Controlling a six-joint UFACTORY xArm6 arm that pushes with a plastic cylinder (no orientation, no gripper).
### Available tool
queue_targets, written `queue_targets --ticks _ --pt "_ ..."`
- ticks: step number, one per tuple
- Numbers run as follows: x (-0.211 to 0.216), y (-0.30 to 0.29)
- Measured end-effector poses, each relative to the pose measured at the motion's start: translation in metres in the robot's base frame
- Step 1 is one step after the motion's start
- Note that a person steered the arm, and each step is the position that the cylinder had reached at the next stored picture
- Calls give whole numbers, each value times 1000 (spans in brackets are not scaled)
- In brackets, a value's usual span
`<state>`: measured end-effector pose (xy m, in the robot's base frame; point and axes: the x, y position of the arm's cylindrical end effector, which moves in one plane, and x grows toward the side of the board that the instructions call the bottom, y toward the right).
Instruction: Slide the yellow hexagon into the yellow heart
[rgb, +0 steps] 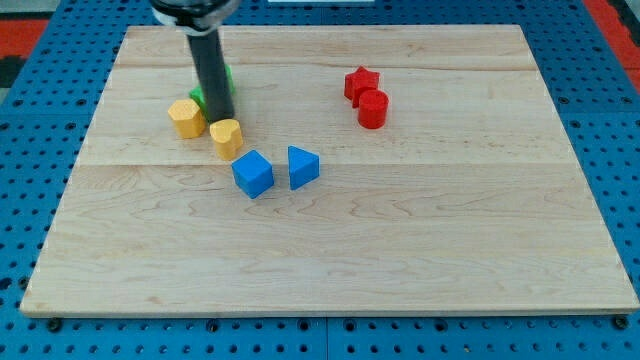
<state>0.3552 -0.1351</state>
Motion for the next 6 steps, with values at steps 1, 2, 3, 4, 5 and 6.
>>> queue_targets --ticks 1,2,3,4,5,6 --pt "-40 -14" --pt "-54 -13" --pt "-23 26" --pt "-14 -17" --pt "-9 -69" --pt "11 -37"
